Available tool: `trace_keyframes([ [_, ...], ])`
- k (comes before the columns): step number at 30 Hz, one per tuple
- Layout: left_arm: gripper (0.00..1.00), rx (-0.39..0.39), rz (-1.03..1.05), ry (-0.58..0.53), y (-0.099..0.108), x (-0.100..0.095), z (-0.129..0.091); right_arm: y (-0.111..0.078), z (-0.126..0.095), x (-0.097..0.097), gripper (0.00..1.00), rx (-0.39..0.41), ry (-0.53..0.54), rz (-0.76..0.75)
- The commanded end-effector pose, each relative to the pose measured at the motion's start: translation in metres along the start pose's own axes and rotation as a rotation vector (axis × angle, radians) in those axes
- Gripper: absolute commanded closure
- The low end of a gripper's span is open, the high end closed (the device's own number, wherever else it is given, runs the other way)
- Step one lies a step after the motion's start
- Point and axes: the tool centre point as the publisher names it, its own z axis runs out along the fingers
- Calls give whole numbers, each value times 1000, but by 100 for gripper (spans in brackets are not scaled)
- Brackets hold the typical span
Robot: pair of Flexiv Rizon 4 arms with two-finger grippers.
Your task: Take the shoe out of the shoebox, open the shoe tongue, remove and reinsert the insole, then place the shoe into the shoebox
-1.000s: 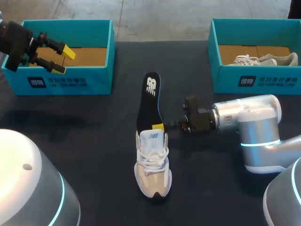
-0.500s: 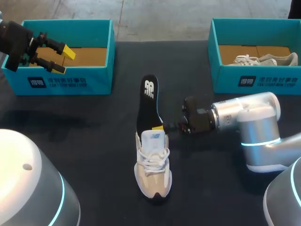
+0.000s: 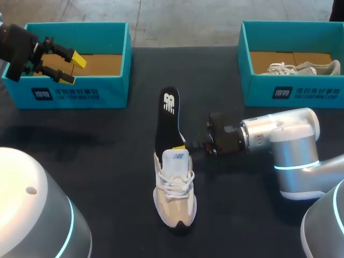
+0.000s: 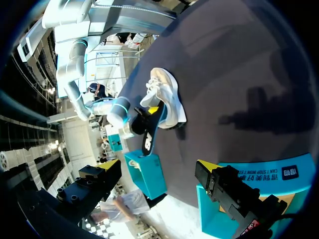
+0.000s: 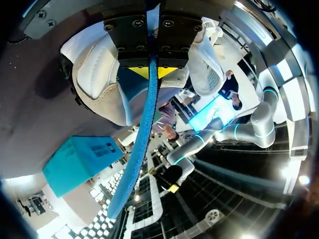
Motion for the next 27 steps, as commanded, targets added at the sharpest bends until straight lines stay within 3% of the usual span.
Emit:
trace_keyframes([
  [1, 0, -1, 1, 2, -1, 0, 0, -2, 6, 1, 100, 7, -6, 0],
  [13, 0, -1, 1, 2, -1, 0, 0, 2, 7, -3, 100, 12, -9, 4],
  [18, 0, -1, 1, 2, -1, 0, 0, 4, 6, -3, 75, 10, -12, 7],
  [23, 0, -1, 1, 2, -1, 0, 0, 7, 4, -1, 66, 6, -19, 3],
  [27, 0, -1, 1, 2, -1, 0, 0, 10, 3, 0, 64, 7, -26, 0],
])
